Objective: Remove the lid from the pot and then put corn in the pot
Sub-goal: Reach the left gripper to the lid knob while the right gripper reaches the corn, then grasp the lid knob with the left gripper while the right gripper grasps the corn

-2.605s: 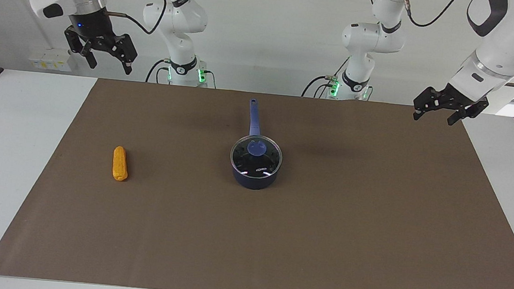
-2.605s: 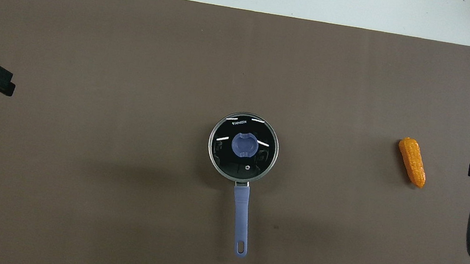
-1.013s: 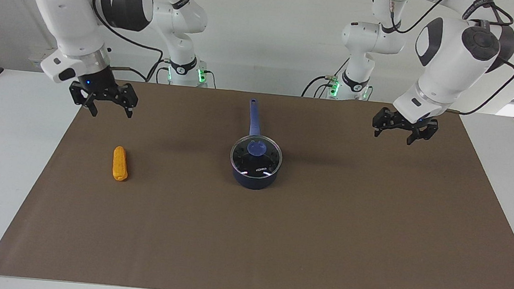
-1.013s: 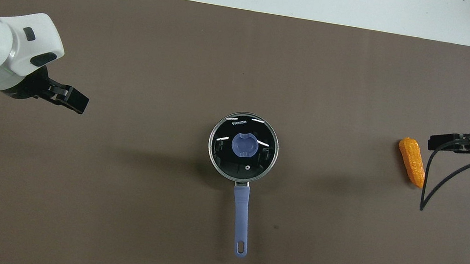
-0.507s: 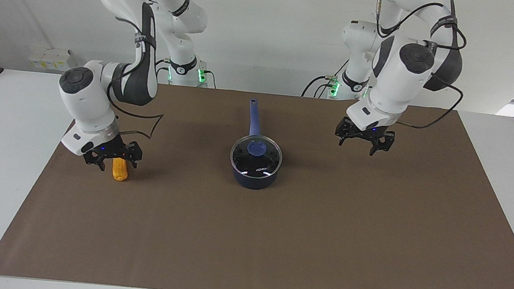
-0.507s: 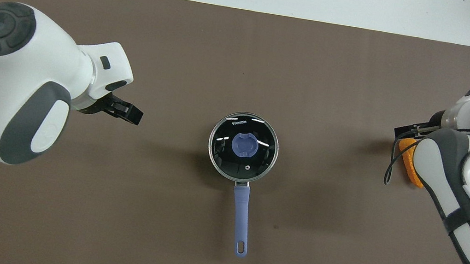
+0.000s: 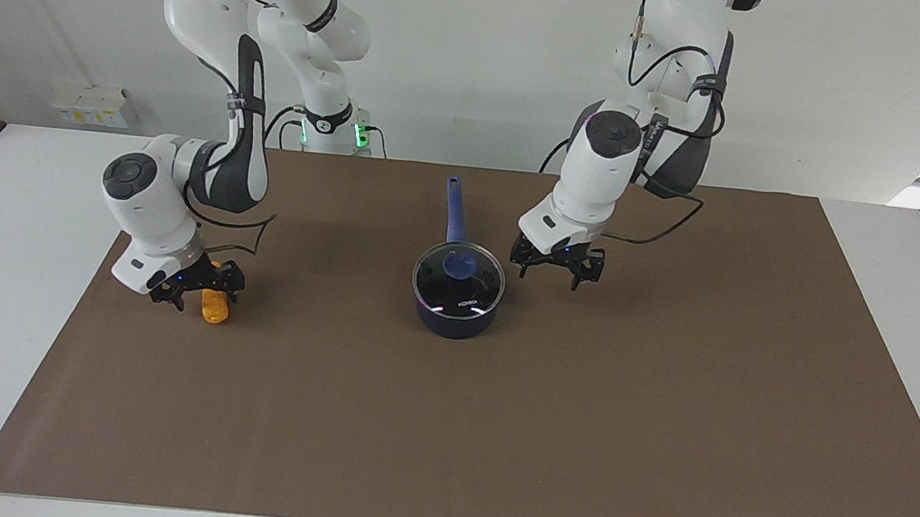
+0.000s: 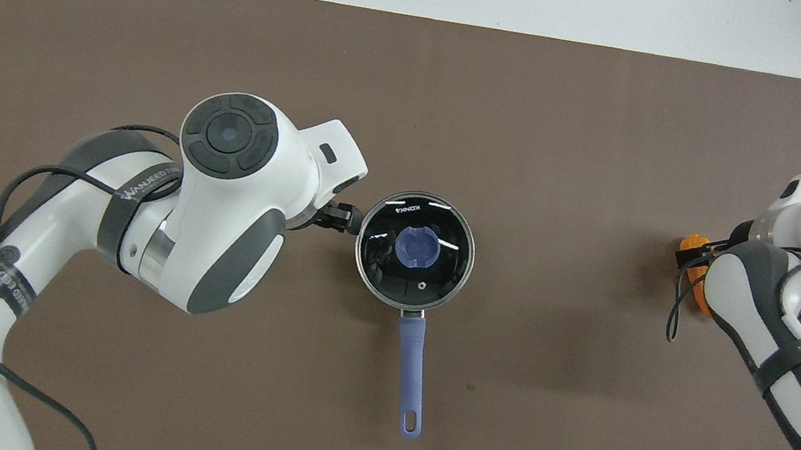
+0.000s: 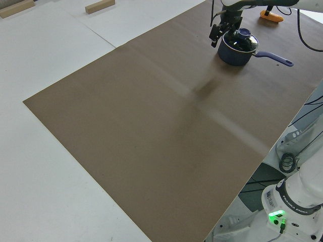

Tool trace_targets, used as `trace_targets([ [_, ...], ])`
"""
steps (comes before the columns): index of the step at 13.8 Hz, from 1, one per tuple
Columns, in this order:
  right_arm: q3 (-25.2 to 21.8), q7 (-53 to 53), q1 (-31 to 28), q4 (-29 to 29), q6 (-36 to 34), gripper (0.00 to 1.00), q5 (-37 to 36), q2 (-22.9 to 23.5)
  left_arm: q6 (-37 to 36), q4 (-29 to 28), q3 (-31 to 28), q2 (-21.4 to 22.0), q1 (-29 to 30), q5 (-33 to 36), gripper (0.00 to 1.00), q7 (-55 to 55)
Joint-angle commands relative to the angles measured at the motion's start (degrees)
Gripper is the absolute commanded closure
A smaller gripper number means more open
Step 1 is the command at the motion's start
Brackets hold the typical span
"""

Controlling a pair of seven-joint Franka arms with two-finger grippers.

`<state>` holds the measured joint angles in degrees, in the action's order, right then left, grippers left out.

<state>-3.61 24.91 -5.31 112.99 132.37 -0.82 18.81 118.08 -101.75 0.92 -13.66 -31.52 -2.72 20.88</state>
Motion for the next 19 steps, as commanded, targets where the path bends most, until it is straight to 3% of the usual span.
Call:
trace_targets([
  [1,0.27,1.37,-0.14,2.23,2.10,0.00,0.73,-1.15,-2.14,7.95,-1.09,-4.17,-4.50,-0.71,0.00,8.54],
  [4,0.27,1.90,-0.32,2.50,3.51,0.00,0.73,-0.18,-11.27,18.48,-1.09,-9.09,-7.40,-0.80,0.00,14.79],
  [5,0.27,1.99,-0.23,2.50,3.51,0.13,0.64,-0.18,-11.38,19.91,-1.09,-10.58,-8.72,-0.63,0.00,17.16],
  [6,0.27,2.34,-0.23,2.41,3.16,0.46,0.64,-0.18,-10.77,20.18,-1.18,-11.99,-10.04,-0.36,0.00,19.27],
  [7,0.27,3.38,-0.23,2.41,3.24,0.98,0.64,-0.18,-10.68,20.45,-1.18,-12.79,-10.23,-0.36,0.00,19.81],
  [10,0.27,4.01,-0.14,2.15,3.25,1.00,0.64,-0.09,-9.89,23.16,-1.18,-17.44,-11.98,0.69,0.00,22.88],
  [19,0.27,3.83,-0.32,0.57,2.46,1.00,0.64,-0.35,-9.81,22.91,-1.27,-16.66,-11.19,1.22,0.00,22.89],
])
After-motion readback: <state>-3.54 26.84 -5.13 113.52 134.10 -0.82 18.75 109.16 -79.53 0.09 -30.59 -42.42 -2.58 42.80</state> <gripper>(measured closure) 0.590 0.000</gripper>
